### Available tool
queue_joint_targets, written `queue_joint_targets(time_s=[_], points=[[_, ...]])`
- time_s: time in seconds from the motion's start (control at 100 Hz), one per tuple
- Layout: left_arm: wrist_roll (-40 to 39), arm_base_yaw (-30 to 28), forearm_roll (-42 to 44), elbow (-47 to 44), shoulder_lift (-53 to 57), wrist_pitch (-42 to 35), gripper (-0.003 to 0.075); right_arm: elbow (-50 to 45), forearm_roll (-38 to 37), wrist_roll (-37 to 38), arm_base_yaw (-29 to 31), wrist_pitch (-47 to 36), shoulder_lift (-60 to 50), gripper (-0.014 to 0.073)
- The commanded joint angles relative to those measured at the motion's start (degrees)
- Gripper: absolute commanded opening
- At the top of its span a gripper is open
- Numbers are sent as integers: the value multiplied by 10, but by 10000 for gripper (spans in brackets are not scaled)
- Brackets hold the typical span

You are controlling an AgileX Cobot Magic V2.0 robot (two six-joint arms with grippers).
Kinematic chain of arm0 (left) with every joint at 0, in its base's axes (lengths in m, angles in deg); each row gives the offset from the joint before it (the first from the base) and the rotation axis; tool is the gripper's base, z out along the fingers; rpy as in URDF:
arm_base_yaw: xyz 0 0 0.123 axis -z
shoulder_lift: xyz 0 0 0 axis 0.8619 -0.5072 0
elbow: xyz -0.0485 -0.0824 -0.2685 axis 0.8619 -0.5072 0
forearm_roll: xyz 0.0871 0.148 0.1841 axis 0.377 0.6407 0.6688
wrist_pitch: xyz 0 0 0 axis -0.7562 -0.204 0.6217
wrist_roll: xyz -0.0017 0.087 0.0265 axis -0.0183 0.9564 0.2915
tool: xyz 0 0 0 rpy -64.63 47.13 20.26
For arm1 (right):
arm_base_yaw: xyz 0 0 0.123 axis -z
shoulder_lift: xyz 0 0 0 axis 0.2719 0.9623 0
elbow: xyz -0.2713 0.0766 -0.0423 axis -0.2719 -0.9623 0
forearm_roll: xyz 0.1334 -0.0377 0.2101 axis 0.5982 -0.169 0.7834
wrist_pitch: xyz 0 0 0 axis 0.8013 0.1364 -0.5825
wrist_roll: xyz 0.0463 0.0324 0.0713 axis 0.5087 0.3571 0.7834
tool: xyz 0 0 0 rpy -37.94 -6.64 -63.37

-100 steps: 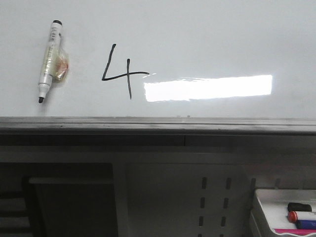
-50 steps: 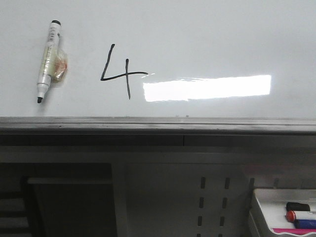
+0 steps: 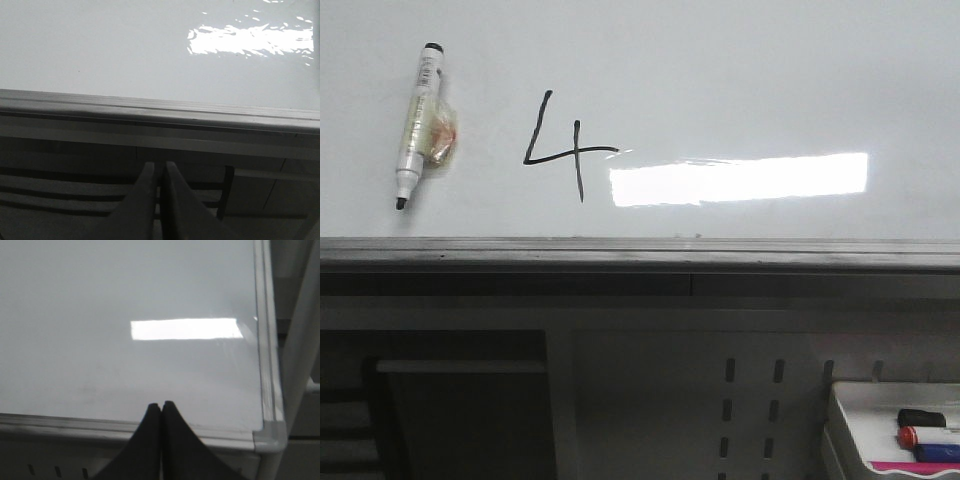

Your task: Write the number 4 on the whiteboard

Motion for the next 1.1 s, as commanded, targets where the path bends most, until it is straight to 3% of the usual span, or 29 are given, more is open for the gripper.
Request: queue_joint_targets(time_s=[0.0,0.43,1.09], points=[[1,-1,-5,-20,14,-28,-20,-17,-2,10,18,-57,-6,-64],[1,-1,-5,-20,14,-27,-20,-31,-4,21,20,150,-69,-64],[1,-1,-5,-20,14,-27,-20,-31,-4,21,20,150,-69,-64]])
